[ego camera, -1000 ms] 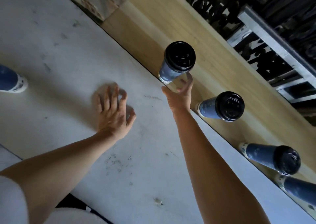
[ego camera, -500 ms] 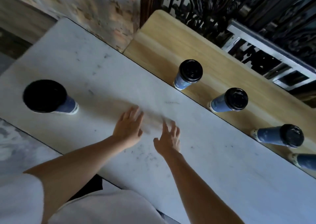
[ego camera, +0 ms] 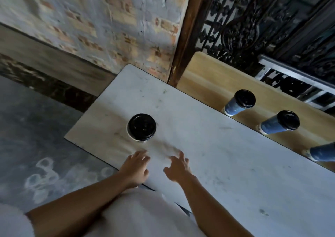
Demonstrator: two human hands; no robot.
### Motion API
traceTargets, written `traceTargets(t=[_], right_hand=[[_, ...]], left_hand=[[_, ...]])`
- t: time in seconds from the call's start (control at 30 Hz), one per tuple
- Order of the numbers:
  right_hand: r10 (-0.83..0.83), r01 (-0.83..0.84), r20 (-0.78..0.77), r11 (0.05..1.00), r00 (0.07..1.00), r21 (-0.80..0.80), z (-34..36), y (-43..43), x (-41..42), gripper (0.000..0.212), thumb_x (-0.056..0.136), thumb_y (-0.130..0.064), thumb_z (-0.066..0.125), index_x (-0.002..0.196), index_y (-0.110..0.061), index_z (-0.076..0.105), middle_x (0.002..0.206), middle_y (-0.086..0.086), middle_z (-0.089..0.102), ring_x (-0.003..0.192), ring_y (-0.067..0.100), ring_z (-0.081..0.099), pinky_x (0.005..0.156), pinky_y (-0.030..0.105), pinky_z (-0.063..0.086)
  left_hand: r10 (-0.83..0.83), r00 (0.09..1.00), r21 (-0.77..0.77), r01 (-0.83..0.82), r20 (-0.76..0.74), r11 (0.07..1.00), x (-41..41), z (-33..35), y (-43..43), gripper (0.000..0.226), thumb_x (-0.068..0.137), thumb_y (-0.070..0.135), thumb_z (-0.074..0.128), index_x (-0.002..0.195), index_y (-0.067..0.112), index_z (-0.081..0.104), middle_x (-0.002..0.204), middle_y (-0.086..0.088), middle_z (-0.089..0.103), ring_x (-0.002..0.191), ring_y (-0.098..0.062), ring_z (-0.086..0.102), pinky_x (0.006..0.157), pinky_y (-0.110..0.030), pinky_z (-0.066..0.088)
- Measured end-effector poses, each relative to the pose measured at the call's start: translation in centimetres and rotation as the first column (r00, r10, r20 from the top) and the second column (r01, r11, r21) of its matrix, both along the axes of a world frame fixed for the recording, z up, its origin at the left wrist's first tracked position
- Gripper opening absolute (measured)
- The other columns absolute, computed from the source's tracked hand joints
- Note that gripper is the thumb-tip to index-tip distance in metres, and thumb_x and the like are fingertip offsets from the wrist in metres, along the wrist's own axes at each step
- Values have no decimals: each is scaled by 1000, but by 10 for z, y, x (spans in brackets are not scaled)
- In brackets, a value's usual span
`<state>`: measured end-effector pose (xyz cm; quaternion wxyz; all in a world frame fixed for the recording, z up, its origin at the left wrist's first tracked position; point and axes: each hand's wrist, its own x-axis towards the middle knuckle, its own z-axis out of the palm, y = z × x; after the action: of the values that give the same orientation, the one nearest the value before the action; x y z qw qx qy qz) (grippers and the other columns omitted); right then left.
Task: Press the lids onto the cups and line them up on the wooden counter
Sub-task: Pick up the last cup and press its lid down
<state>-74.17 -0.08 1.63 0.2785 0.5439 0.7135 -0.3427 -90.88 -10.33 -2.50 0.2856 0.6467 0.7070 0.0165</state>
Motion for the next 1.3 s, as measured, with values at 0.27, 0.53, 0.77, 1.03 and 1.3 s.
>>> traceTargets(t=[0.27, 0.53, 0.77, 1.03, 1.3], right_hand=[[-270, 250, -169, 960, 948, -129, 38, 34, -32, 43, 93, -31, 63, 135, -22, 59, 134, 1, 61, 112, 21, 61, 88, 34, 57], [-222, 313, -535, 946, 815, 84, 114, 51, -79, 60, 87, -41, 70, 143, -34, 48, 137, -5, 56, 120, 17, 56, 90, 30, 49], [119, -32, -413, 977, 903, 212, 114, 25, -110, 93, 80, -41, 76, 157, -33, 25, 155, -4, 30, 138, 23, 29, 95, 29, 38], [166, -52, -332, 944, 929, 325, 120, 30, -97, 85, 79, -30, 75, 152, -31, 33, 150, -6, 36, 134, 20, 32, 104, 33, 42], [150, -58, -381, 969, 912, 242, 121, 17, -90, 82, 73, -17, 77, 146, -34, 43, 145, -10, 44, 132, 14, 43, 100, 27, 46]], left_hand=[[557, 768, -172, -531, 317, 830, -99, 9, 20, 43, 87, 17, 70, 127, 6, 59, 126, -12, 61, 119, -29, 59, 89, -29, 43], [348, 695, -66, -398, 630, 915, -111, -2, 56, 123, 47, 52, 98, 149, 23, 35, 139, 2, 55, 128, -17, 56, 105, -45, 50], [263, 614, 9, -403, 744, 915, -82, 49, 53, 91, 55, 37, 90, 131, 50, 42, 131, 18, 61, 123, -3, 58, 104, -30, 50], [268, 633, 16, -406, 726, 914, -69, 48, 46, 88, 57, 35, 93, 131, 34, 47, 118, 18, 66, 108, -2, 64, 92, -35, 57], [283, 604, -31, -393, 745, 919, -54, 49, 41, 88, 60, 42, 92, 131, 43, 40, 119, 23, 65, 111, 1, 63, 94, -30, 55]])
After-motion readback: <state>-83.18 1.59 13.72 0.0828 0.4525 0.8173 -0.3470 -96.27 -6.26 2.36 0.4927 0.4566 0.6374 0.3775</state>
